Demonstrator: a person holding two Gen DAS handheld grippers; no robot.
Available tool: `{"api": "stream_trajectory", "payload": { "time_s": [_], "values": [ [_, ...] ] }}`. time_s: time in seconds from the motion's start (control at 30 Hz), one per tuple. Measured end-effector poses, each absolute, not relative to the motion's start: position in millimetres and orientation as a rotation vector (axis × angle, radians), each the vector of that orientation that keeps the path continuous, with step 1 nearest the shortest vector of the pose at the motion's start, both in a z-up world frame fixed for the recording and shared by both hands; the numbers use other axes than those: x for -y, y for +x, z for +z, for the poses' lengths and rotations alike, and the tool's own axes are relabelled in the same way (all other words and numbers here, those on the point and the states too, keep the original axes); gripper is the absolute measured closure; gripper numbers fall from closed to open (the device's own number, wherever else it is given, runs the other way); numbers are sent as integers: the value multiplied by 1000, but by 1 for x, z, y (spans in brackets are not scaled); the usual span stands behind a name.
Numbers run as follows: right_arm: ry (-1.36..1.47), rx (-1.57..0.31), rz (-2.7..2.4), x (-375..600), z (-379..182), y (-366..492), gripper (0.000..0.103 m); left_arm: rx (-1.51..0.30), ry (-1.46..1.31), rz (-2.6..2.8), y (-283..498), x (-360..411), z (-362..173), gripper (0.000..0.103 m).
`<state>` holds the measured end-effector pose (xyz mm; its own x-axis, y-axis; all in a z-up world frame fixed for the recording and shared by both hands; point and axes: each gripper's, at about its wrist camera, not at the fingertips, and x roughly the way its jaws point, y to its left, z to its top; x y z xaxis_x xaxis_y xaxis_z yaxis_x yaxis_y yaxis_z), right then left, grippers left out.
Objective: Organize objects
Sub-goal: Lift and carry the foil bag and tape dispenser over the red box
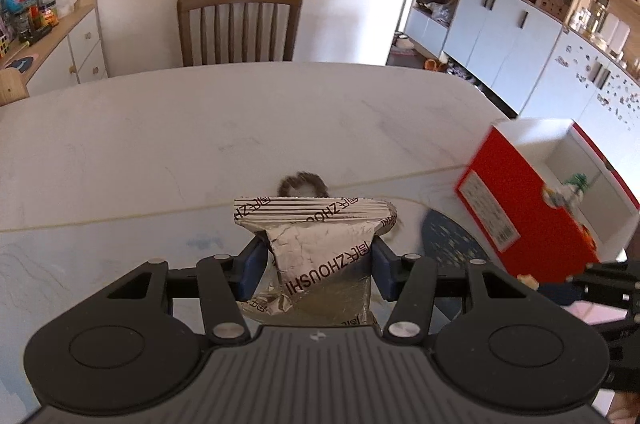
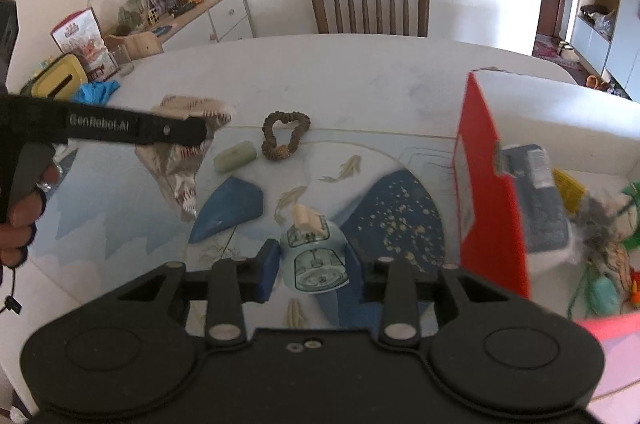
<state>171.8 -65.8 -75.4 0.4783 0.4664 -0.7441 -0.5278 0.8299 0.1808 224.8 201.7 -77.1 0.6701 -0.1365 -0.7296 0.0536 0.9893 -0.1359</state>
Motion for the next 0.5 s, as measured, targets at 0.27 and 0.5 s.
{"api": "stream_trajectory", "payload": {
  "time_s": [0.27, 0.5],
  "values": [
    [-24, -818, 612, 106, -36, 162, 69, -837, -93, -157, 207, -165, -56, 49],
    [25, -746, 575, 151, -5, 172, 69, -810, -44, -227, 212, -118, -29, 49]
  ]
}}
